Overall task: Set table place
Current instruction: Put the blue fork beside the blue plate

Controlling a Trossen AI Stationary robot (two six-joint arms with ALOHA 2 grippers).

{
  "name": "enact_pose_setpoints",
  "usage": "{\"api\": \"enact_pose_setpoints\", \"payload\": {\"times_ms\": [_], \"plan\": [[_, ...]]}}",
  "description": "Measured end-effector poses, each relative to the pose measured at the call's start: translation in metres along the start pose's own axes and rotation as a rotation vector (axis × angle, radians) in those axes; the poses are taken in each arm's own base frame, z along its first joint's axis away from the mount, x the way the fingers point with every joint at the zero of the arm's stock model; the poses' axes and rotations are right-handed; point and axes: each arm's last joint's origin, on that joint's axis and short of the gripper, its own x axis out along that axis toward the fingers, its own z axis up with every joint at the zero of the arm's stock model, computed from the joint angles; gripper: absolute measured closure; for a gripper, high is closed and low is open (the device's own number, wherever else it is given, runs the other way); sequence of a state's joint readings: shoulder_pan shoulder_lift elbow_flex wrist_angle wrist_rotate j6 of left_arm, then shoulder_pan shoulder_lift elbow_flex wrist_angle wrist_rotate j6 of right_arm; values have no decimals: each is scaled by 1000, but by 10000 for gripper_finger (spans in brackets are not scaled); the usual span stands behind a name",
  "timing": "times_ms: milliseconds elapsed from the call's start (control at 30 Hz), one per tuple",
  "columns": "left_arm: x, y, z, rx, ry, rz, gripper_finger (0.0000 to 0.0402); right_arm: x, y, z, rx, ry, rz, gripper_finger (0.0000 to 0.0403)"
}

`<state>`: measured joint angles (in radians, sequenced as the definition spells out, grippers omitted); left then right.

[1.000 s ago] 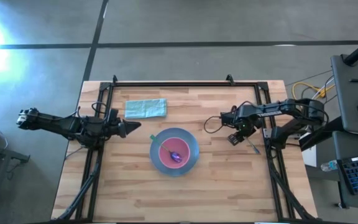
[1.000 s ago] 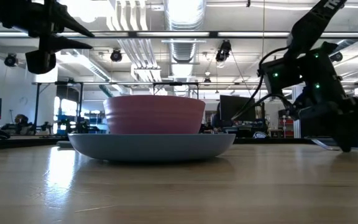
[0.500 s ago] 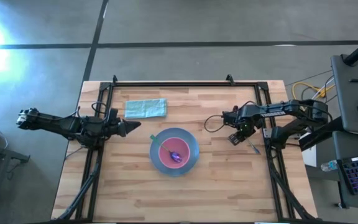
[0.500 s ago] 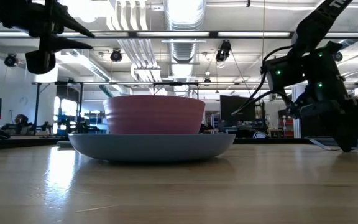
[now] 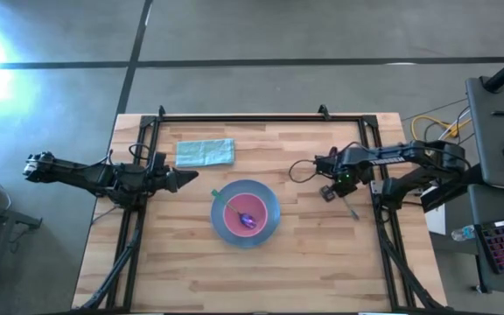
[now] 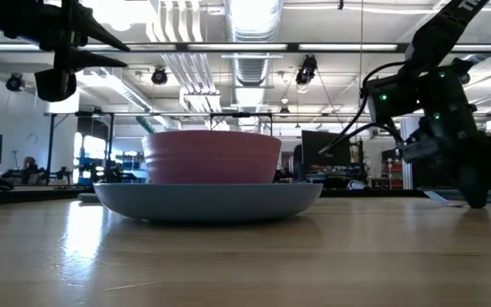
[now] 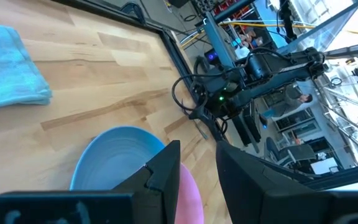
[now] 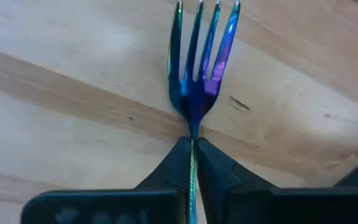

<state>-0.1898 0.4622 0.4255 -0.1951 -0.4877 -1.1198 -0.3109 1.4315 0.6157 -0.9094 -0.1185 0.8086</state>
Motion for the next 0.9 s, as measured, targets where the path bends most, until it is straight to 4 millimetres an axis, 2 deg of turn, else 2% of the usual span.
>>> {"api": "enact_pose_setpoints", "payload": {"times_ms": [133,267,433,700,900], "plan": [[0,1,0,13,2,13,312,-2,7,-1,107,-25,62,393],[0,9,-3,47,-1,93,312,-21,34,4,145,-126,248,393],[-1,16,-5,86,0,166,312,-37,62,7,231,-192,355,394],[-12,26,-3,115,3,214,312,-21,104,13,337,-143,282,394],[-26,30,4,94,-16,182,312,-25,150,27,329,-147,313,392]]}}
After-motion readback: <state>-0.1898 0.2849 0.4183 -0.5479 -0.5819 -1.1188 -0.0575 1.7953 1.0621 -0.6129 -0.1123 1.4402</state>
